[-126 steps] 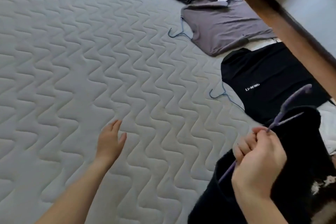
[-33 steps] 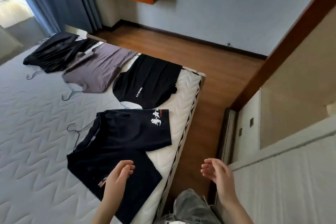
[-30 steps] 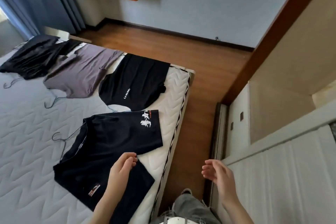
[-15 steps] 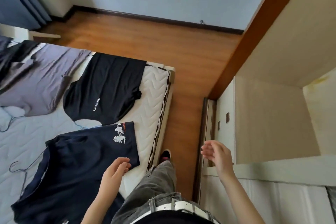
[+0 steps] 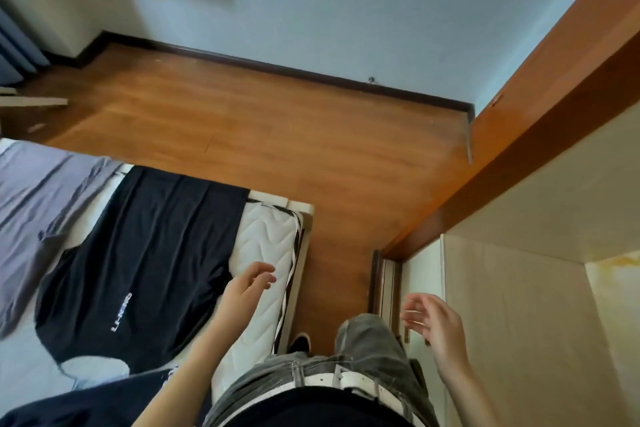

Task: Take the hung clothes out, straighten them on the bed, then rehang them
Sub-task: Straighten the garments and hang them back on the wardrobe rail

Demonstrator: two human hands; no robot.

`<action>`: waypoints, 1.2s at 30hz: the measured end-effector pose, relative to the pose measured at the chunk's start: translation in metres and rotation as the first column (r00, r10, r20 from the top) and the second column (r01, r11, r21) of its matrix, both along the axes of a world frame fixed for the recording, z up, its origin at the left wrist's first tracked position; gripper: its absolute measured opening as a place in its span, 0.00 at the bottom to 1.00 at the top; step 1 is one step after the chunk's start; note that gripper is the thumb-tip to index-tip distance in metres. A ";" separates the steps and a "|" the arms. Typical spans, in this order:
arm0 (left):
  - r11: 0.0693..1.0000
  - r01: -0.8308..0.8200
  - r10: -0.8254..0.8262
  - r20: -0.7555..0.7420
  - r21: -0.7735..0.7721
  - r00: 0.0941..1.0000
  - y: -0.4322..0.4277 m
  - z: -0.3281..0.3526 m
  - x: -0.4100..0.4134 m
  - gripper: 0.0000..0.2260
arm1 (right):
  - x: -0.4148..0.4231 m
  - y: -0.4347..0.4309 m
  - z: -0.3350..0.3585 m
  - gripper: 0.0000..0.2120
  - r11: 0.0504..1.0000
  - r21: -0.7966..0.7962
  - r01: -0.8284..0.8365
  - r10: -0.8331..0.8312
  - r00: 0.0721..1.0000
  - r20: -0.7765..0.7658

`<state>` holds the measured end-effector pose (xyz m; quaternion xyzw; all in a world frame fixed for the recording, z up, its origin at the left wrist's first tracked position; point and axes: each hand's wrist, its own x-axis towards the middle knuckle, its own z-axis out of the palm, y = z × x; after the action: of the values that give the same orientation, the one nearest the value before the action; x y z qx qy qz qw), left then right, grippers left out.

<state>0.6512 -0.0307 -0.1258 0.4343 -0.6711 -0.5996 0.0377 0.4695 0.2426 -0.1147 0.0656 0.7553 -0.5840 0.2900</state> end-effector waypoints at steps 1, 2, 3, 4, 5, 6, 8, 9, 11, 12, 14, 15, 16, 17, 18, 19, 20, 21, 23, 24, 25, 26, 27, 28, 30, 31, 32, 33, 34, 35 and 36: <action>1.000 0.027 -0.027 -0.006 -0.001 1.000 -0.014 0.003 -0.029 0.09 | -0.017 -0.006 0.000 0.13 1.000 0.006 0.013 -0.013 1.000 -0.004; 0.999 0.045 -0.045 -0.012 -0.003 0.999 -0.028 0.006 -0.058 0.09 | -0.034 -0.012 -0.001 0.13 1.000 0.012 0.029 -0.028 1.000 -0.005; 0.999 0.052 -0.052 -0.018 -0.003 0.998 -0.041 0.006 -0.086 0.09 | -0.052 -0.018 -0.003 0.13 0.999 0.018 0.047 -0.047 0.999 -0.001; 0.999 0.054 -0.054 -0.015 -0.004 0.998 -0.053 0.005 -0.114 0.09 | -0.072 -0.024 -0.006 0.13 0.998 0.022 0.066 -0.066 0.998 0.008; 0.999 0.051 -0.051 -0.018 -0.001 0.999 -0.065 0.001 -0.141 0.09 | -0.093 -0.032 -0.010 0.13 0.996 0.022 0.085 -0.085 0.996 0.019; 0.999 0.046 -0.046 -0.016 0.006 0.999 -0.076 -0.003 -0.167 0.09 | -0.116 -0.040 -0.014 0.13 0.995 0.023 0.101 -0.102 0.994 0.031; 1.000 0.029 -0.029 -0.006 0.009 1.000 -0.098 -0.010 -0.216 0.08 | -0.164 -0.060 -0.022 0.13 0.994 0.038 0.100 -0.101 0.994 0.042; 1.000 0.018 -0.018 0.003 0.008 1.000 -0.109 -0.011 -0.237 0.08 | -0.188 -0.073 -0.023 0.13 0.995 0.050 0.084 -0.087 0.995 0.041; 1.000 -0.018 0.018 0.021 0.013 1.000 -0.129 -0.008 -0.272 0.09 | -0.237 -0.104 -0.021 0.13 0.997 0.060 0.057 -0.060 0.997 0.050; 0.999 -0.050 0.050 0.023 0.013 0.998 -0.138 -0.005 -0.285 0.09 | -0.261 -0.123 -0.017 0.13 0.998 0.052 0.037 -0.040 0.998 0.050; 0.993 -0.118 0.118 0.034 0.016 0.992 -0.158 -0.002 -0.306 0.09 | -0.311 -0.168 -0.008 0.13 1.000 0.023 -0.010 0.008 0.999 0.049; 0.988 -0.155 0.154 0.047 0.018 0.987 -0.168 -0.002 -0.312 0.09 | -0.335 -0.193 -0.003 0.13 0.999 0.012 -0.036 0.035 0.999 0.041; 0.981 -0.196 0.195 0.056 0.014 0.979 -0.179 -0.001 -0.316 0.10 | -0.357 -0.219 0.001 0.13 0.998 0.002 -0.067 0.067 0.997 0.032; 0.970 -0.245 0.244 0.062 0.007 0.968 -0.189 -0.001 -0.318 0.10 | -0.377 -0.246 0.003 0.13 0.995 -0.009 -0.099 0.099 0.995 0.028; 0.953 -0.304 0.303 0.072 0.003 0.950 -0.200 -0.002 -0.319 0.10 | -0.395 -0.274 0.004 0.13 0.991 -0.023 -0.132 0.132 0.991 0.030; 0.928 -0.372 0.370 0.076 0.004 0.926 -0.211 -0.004 -0.320 0.10 | -0.412 -0.302 0.004 0.13 0.985 -0.036 -0.171 0.172 0.985 0.030; 0.900 -0.437 0.435 0.076 0.007 0.897 -0.223 -0.007 -0.321 0.11 | -0.427 -0.331 0.004 0.13 0.975 -0.046 -0.218 0.219 0.975 0.026; 0.870 -0.493 0.491 0.075 0.011 0.868 -0.234 -0.011 -0.323 0.11 | -0.443 -0.360 0.002 0.13 0.959 -0.052 -0.277 0.278 0.960 0.016; 0.818 -0.574 0.570 0.088 0.023 0.817 -0.259 -0.024 -0.331 0.11 | -0.472 -0.417 -0.003 0.13 0.914 -0.043 -0.403 0.403 0.915 -0.015; 0.796 -0.604 0.599 0.100 0.030 0.794 -0.273 -0.030 -0.336 0.11 | -0.486 -0.444 -0.005 0.13 0.891 -0.033 -0.452 0.452 0.892 -0.026; 0.774 -0.631 0.625 0.107 0.039 0.773 -0.289 -0.036 -0.343 0.11 | -0.499 -0.471 -0.006 0.13 0.868 -0.027 -0.497 0.496 0.868 -0.037; 0.750 -0.660 0.653 0.105 0.049 0.750 -0.308 -0.041 -0.353 0.11 | -0.513 -0.498 -0.007 0.13 0.842 -0.022 -0.539 0.537 0.842 -0.047; 0.720 -0.692 0.686 0.094 0.059 0.722 -0.330 -0.045 -0.363 0.12 | -0.526 -0.525 -0.008 0.13 0.818 -0.016 -0.575 0.573 0.818 -0.048; 0.687 -0.723 0.719 0.081 0.070 0.690 -0.355 -0.046 -0.375 0.12 | -0.540 -0.551 -0.008 0.13 0.798 -0.007 -0.603 0.602 0.797 -0.040; 0.628 -0.773 0.773 0.043 0.093 0.633 -0.406 -0.041 -0.400 0.13 | -0.564 -0.600 -0.006 0.13 0.763 0.013 -0.647 0.647 0.762 -0.020; 0.610 -0.785 0.788 0.023 0.105 0.615 -0.432 -0.036 -0.413 0.13 | -0.575 -0.624 -0.006 0.13 0.749 0.018 -0.663 0.663 0.748 -0.013; 0.600 -0.792 0.797 0.003 0.115 0.604 -0.459 -0.030 -0.425 0.13 | -0.585 -0.649 -0.005 0.13 0.736 0.021 -0.677 0.677 0.736 -0.010; 0.595 -0.795 0.802 -0.011 0.119 0.598 -0.484 -0.025 -0.437 0.13 | -0.594 -0.673 -0.003 0.13 0.722 0.029 -0.692 0.692 0.722 -0.009; 0.596 -0.795 0.802 -0.023 0.115 0.597 -0.508 -0.019 -0.449 0.12 | -0.603 -0.697 -0.001 0.13 0.707 0.037 -0.707 0.707 0.707 -0.011; 0.600 -0.793 0.799 -0.033 0.104 0.600 -0.532 -0.014 -0.458 0.12 | -0.610 -0.721 0.002 0.13 0.690 0.041 -0.722 0.723 0.691 -0.015; 0.604 -0.792 0.797 -0.044 0.090 0.603 -0.556 -0.010 -0.466 0.12 | -0.616 -0.746 0.003 0.13 0.674 0.041 -0.737 0.738 0.674 -0.019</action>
<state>0.1855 -0.5863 -0.1355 0.6638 -0.3876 -0.5576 0.3133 -0.1470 -0.5031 -0.1114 -0.2500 0.7312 -0.4070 0.4871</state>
